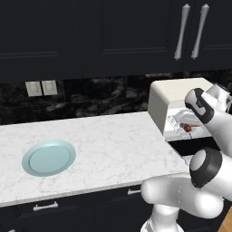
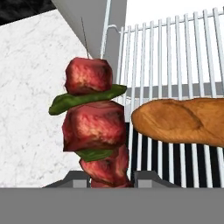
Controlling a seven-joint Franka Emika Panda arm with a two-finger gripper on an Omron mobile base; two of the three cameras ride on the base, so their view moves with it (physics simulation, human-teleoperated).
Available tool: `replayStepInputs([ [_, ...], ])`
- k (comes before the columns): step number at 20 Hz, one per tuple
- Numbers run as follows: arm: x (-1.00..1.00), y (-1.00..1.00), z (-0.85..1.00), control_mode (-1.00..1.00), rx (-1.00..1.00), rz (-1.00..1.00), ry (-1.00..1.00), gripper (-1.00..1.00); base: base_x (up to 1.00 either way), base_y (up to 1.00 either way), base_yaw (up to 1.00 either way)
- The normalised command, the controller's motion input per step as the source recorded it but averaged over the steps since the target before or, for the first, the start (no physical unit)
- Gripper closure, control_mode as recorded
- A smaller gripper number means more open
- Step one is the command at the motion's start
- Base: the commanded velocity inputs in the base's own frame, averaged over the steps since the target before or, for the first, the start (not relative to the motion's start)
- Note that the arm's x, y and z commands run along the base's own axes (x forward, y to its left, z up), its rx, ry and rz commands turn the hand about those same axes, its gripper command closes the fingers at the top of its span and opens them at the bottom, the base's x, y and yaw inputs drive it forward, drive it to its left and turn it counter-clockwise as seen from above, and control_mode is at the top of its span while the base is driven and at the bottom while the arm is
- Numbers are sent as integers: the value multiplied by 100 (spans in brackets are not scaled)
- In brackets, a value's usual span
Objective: Pick up the kebab skewer and baguette bread, and place them inside the toaster oven. Close the toaster oven door and start by setting the timer.
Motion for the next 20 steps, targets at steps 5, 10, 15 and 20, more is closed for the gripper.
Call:
replayStepInputs([
  [5,0,0,-21,-100,0,0,0,100,0,0,0],
  [10,0,0,-11,-100,0,0,-1,100,0,0,0],
  [15,0,0,0,-100,0,0,-2,100,0,0,0],
  [20,0,0,0,-100,0,0,-1,100,0,0,0],
])
